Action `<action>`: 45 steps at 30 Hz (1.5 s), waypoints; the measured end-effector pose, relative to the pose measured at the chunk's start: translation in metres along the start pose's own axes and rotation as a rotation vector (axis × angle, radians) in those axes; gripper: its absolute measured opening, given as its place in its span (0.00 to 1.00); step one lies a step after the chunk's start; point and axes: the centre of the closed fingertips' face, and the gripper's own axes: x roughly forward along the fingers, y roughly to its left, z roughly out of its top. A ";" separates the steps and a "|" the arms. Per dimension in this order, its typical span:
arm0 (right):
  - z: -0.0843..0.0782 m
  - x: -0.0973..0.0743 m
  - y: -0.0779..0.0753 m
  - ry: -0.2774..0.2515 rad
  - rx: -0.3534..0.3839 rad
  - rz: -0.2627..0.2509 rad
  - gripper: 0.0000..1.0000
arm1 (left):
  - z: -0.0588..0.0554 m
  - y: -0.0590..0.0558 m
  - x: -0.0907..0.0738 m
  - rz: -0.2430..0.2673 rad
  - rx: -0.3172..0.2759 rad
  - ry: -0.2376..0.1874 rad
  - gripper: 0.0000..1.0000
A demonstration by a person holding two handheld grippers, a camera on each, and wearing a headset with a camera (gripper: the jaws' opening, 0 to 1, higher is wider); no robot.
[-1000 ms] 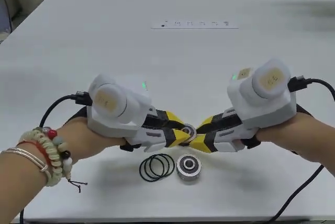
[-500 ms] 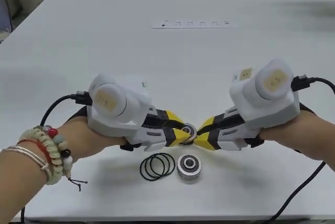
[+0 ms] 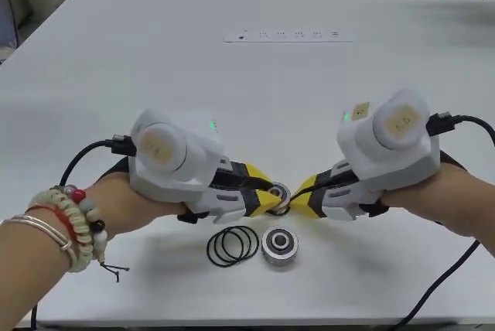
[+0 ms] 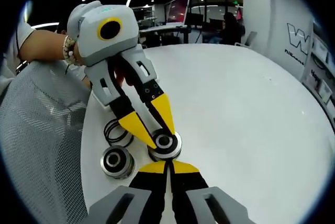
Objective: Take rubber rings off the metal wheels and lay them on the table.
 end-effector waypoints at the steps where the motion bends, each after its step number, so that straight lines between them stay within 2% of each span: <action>1: 0.000 0.000 0.000 -0.005 0.041 0.001 0.00 | 0.000 0.000 0.000 0.000 0.000 0.000 0.08; 4: 0.000 -0.001 -0.001 -0.012 0.119 0.011 0.00 | 0.000 0.000 0.000 0.001 0.001 -0.001 0.08; 5: -0.001 -0.001 -0.002 -0.008 0.185 0.007 0.00 | 0.000 0.000 0.000 0.000 0.001 -0.001 0.08; 7: -0.002 -0.002 -0.003 -0.006 0.273 0.009 0.00 | 0.000 0.000 0.001 0.001 0.002 -0.001 0.08; 8: -0.002 -0.001 -0.003 -0.008 0.291 0.009 0.00 | 0.000 0.000 0.001 0.001 0.003 0.000 0.08; 9: -0.002 -0.002 -0.003 -0.002 0.352 0.008 0.00 | 0.000 0.000 0.001 0.000 0.002 -0.001 0.08; 10: -0.002 -0.002 -0.003 -0.002 0.381 0.010 0.00 | 0.000 -0.001 0.001 -0.001 0.002 -0.001 0.08; 13: -0.001 -0.004 -0.006 -0.020 0.426 0.001 0.00 | 0.000 -0.001 0.001 0.000 0.004 0.000 0.08; 16: 0.004 -0.008 -0.008 -0.056 0.493 0.016 0.00 | 0.000 0.000 0.001 0.001 0.004 0.001 0.08; 20: 0.009 -0.010 -0.005 -0.084 0.548 0.044 0.00 | 0.001 -0.001 0.001 0.001 0.005 0.001 0.08; 28: 0.012 -0.010 -0.003 -0.091 0.567 0.049 0.00 | 0.000 -0.001 0.000 0.004 0.005 0.002 0.08; 32: 0.013 -0.010 -0.001 -0.083 0.542 0.043 0.00 | 0.000 -0.001 0.000 0.004 0.007 0.001 0.08; 33: 0.014 -0.010 -0.001 -0.087 0.540 0.049 0.00 | 0.000 -0.001 0.000 0.004 0.007 0.000 0.08; 34: 0.020 -0.010 0.003 -0.114 0.554 0.081 0.00 | 0.000 -0.001 0.000 0.004 0.006 0.000 0.08; 36: 0.020 -0.009 0.003 -0.097 0.542 0.065 0.00 | 0.000 -0.001 0.000 0.005 0.008 0.000 0.08; 39: 0.022 -0.009 0.005 -0.097 0.524 0.068 0.00 | 0.000 -0.001 0.000 0.007 0.007 0.000 0.08; 41: 0.029 -0.010 0.008 -0.128 0.535 0.096 0.00 | 0.000 0.000 0.000 0.007 0.006 -0.001 0.08; 43: 0.042 -0.013 0.012 -0.182 0.548 0.134 0.00 | 0.001 0.000 0.001 0.010 0.003 -0.003 0.08; 45: 0.039 -0.014 0.005 -0.157 0.510 0.080 0.00 | 0.001 0.000 0.001 0.013 -0.003 -0.005 0.08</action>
